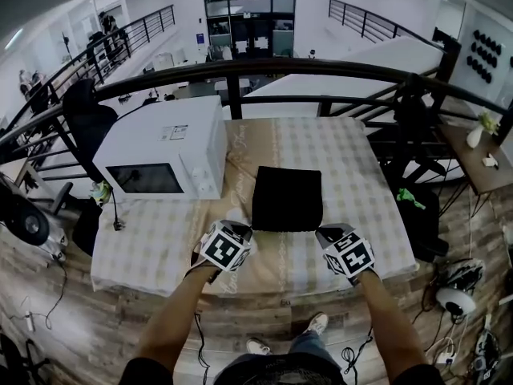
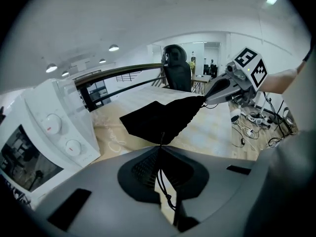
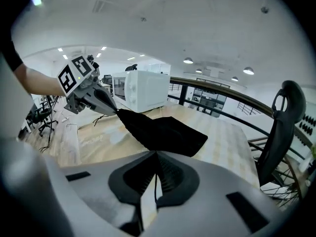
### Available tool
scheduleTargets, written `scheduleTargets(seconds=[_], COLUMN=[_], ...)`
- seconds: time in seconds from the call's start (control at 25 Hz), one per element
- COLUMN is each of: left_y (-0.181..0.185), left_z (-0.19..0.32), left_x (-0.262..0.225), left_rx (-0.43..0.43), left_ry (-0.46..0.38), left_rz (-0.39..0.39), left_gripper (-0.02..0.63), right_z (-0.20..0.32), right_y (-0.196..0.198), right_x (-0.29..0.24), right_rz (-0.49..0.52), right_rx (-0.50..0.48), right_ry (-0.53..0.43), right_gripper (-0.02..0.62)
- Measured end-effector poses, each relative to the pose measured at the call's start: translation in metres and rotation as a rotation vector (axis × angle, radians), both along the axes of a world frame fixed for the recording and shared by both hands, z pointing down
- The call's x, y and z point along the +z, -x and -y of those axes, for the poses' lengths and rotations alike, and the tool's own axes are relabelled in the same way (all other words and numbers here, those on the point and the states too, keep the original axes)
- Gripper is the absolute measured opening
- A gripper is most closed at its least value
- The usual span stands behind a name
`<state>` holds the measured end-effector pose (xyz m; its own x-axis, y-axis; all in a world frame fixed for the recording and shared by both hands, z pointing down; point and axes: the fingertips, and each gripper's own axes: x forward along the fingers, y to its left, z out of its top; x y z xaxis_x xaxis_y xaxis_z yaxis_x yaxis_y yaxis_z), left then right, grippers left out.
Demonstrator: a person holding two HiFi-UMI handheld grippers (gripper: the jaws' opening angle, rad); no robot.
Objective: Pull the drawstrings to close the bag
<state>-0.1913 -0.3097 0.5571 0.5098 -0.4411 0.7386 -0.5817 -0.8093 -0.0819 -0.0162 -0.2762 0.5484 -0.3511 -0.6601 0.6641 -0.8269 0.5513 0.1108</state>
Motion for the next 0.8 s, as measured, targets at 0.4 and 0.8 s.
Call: scheduleTargets(seconds=[0.4,0.8], left_y=[-0.001,-0.003], left_z=[0.011,0.017], left_x=[-0.067,-0.131], left_rx=[0.01,-0.018], left_ry=[-0.11,-0.205], left_rz=[-0.095,-0.224], left_gripper=[0.026,0.026], right_z=[0.006,0.005], right_y=[0.0,0.0], right_x=[-0.061,-0.117], right_rz=[0.012,-0.01], right_rx=[0.105,0.135], right_ry=[-0.131,-0.228], right_gripper=[0.02,0.02])
